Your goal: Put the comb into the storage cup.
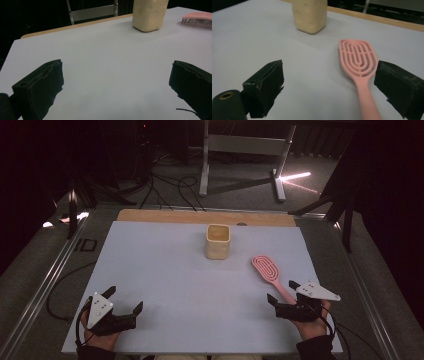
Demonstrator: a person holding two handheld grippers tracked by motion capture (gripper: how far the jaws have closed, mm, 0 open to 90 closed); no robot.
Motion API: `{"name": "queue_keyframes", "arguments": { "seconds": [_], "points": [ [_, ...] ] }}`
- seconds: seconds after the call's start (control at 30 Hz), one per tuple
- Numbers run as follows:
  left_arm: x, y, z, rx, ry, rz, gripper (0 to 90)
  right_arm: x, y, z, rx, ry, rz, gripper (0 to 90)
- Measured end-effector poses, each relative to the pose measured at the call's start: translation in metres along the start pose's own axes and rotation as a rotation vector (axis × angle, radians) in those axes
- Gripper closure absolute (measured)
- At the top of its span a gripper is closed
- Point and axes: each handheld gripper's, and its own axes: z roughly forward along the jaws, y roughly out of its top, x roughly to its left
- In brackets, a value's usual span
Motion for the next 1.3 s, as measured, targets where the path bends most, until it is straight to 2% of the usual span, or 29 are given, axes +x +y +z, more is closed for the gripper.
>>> {"name": "queue_keyframes", "arguments": {
  "seconds": [0.27,0.57,0.9,0.93,1.3],
  "points": [
    [0.0,0.0,0.0,-0.001,0.001,0.0,0.1,-0.008,0.019,0.002,0.004,-0.02,0.005,9.0],
    [-0.001,-0.001,0.001,0.0,-0.002,0.0,0.1,-0.013,0.035,0.01,0.043,-0.037,-0.002,9.0],
    [-0.002,-0.001,0.002,0.006,-0.004,0.003,0.1,-0.023,0.043,0.023,0.128,-0.069,-0.016,8.9],
    [-0.002,-0.001,0.002,0.005,-0.003,0.003,0.1,-0.025,0.045,0.027,0.149,-0.075,-0.016,8.9],
    [-0.002,-0.001,0.002,0.005,-0.002,0.006,0.2,-0.036,0.049,0.045,0.254,-0.084,-0.022,8.9]
  ]
}}
